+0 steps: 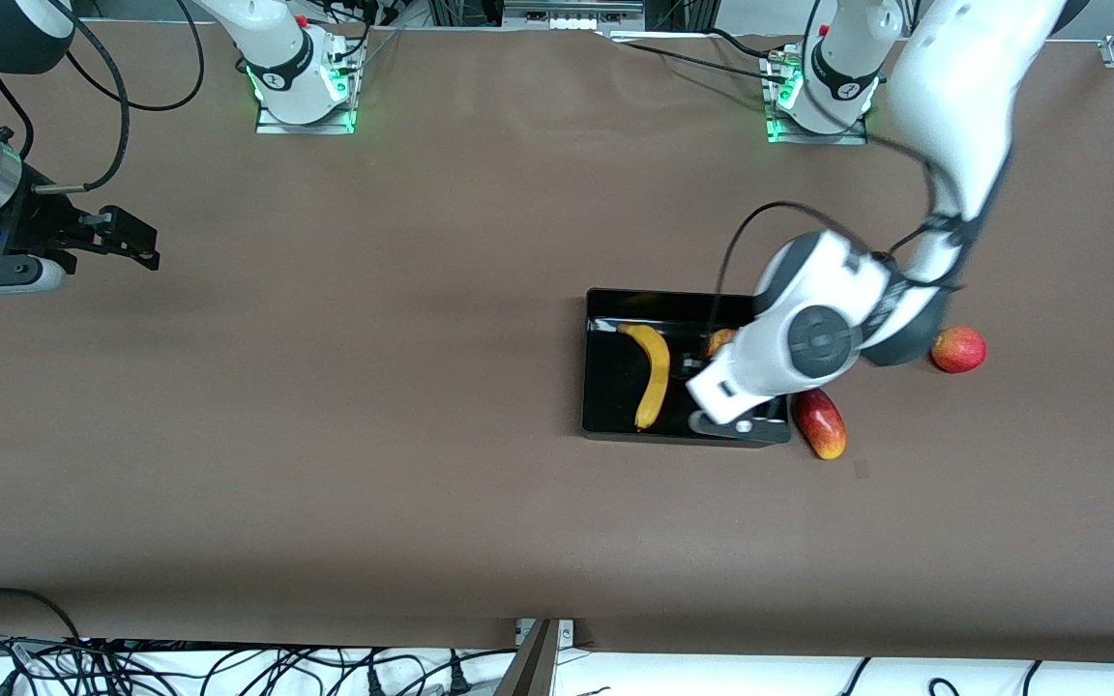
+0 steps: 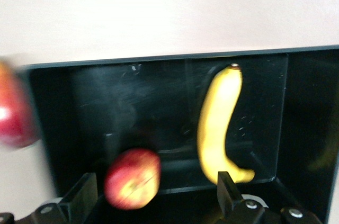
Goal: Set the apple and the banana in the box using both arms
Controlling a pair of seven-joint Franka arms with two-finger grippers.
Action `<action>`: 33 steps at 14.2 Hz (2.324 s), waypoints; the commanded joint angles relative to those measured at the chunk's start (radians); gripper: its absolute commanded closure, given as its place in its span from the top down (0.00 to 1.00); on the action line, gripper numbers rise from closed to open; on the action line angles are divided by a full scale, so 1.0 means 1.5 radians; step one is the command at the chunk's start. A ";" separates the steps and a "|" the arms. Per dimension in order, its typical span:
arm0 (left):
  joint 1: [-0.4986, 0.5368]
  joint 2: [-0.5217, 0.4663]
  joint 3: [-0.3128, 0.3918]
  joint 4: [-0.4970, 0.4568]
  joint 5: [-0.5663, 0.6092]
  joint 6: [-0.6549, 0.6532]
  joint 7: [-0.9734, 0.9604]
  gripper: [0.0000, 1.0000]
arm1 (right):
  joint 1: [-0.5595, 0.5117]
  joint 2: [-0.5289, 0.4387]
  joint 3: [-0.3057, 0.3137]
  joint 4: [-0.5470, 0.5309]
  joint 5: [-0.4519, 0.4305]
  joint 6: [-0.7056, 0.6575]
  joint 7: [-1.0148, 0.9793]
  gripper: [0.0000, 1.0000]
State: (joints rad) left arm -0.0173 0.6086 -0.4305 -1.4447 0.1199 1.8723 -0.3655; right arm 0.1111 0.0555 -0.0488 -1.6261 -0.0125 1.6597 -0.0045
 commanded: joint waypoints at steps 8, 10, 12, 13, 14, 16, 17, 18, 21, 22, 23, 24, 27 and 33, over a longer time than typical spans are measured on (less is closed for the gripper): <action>0.062 -0.152 0.086 0.097 -0.029 -0.274 0.167 1.00 | -0.010 0.001 0.008 0.009 -0.002 -0.006 0.002 1.00; -0.002 -0.235 0.188 0.031 -0.046 -0.225 0.197 1.00 | -0.010 0.001 0.008 0.009 -0.002 -0.006 0.002 1.00; -0.027 -0.301 0.234 -0.046 -0.044 -0.191 0.204 1.00 | -0.010 0.001 0.008 0.009 -0.002 -0.006 0.002 1.00; -0.038 -0.324 0.255 -0.076 -0.045 -0.174 0.203 1.00 | -0.010 0.001 0.008 0.009 -0.002 -0.006 0.002 1.00; -0.039 -0.352 0.260 -0.110 -0.046 -0.155 0.196 1.00 | -0.010 0.001 0.008 0.009 -0.002 -0.006 0.002 1.00; -0.039 -0.404 0.285 -0.181 -0.057 -0.138 0.195 1.00 | -0.010 0.001 0.008 0.009 -0.002 -0.006 0.002 1.00; -0.036 -0.420 0.292 -0.201 -0.066 -0.138 0.195 1.00 | -0.010 0.001 0.008 0.009 -0.002 -0.006 0.002 1.00; -0.026 -0.424 0.296 -0.208 -0.067 -0.138 0.196 1.00 | -0.010 0.001 0.008 0.009 -0.002 -0.006 0.002 1.00; -0.007 -0.428 0.297 -0.208 -0.067 -0.139 0.202 1.00 | -0.010 0.001 0.008 0.009 -0.002 -0.006 0.002 1.00; -0.007 -0.429 0.297 -0.208 -0.066 -0.139 0.203 1.00 | -0.010 0.001 0.008 0.009 -0.002 -0.006 0.002 1.00; -0.007 -0.429 0.297 -0.208 -0.066 -0.140 0.203 1.00 | -0.010 0.001 0.008 0.009 -0.002 -0.006 0.002 1.00; -0.007 -0.429 0.297 -0.208 -0.066 -0.140 0.203 1.00 | -0.010 0.001 0.008 0.009 -0.002 -0.006 0.002 1.00; -0.008 -0.429 0.297 -0.206 -0.067 -0.140 0.203 1.00 | -0.010 0.001 0.008 0.009 -0.003 -0.007 0.002 1.00; -0.008 -0.428 0.297 -0.203 -0.066 -0.140 0.204 1.00 | -0.013 0.001 0.008 0.009 -0.003 -0.007 0.002 1.00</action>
State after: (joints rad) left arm -0.0298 -0.0082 0.0126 -1.7291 0.0453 1.6498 -0.0822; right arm 0.1064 0.0557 -0.0488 -1.6252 -0.0125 1.6597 -0.0045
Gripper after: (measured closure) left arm 0.000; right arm 0.000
